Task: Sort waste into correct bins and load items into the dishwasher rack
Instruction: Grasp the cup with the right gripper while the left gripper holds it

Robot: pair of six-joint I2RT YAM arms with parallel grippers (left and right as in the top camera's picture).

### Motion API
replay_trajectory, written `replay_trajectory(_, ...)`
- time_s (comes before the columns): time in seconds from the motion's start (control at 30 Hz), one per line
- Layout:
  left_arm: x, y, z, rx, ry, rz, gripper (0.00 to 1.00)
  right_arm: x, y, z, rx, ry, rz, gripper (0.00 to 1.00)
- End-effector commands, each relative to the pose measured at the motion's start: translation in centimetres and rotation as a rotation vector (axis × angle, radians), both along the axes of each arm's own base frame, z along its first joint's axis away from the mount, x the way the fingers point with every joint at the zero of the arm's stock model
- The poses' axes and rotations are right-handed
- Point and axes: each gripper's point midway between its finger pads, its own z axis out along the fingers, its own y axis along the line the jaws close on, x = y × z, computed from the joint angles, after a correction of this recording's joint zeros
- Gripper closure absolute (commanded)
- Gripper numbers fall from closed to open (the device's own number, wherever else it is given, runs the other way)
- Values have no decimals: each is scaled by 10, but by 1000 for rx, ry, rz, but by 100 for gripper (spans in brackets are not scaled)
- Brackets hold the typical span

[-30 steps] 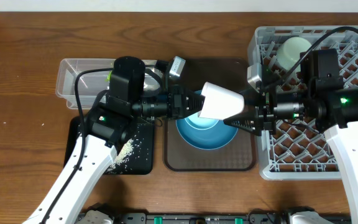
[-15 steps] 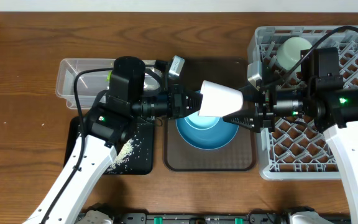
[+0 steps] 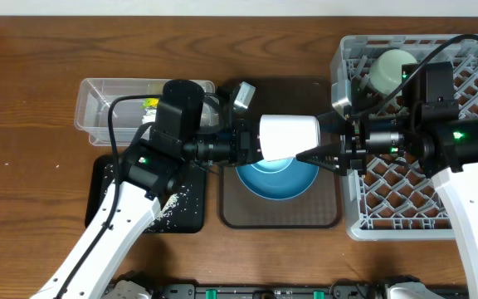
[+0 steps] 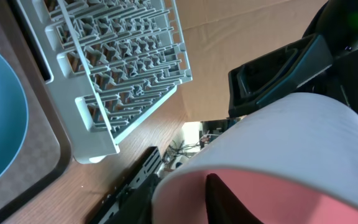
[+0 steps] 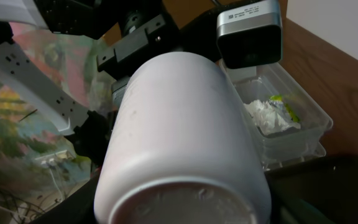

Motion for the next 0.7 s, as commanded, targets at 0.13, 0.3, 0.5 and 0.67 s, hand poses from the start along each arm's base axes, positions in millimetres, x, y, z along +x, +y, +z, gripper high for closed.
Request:
replay_trajectory(0.13, 1, 7, 3, -18, 4, -11, 72, 10, -5, -1, -46, -12, -53, 52)
replay_trajectory(0.3, 14, 19, 3, -18, 4, 38, 77, 10, -5, -1, -46, -10, -53, 50)
replay_trajectory(0.5, 15, 20, 3, -17, -8, 38, 85, 7, -5, -2, -48, 7, -52, 48)
replay_trajectory(0.67, 15, 20, 3, -17, -8, 38, 90, 7, -5, -3, -49, 11, -50, 40)
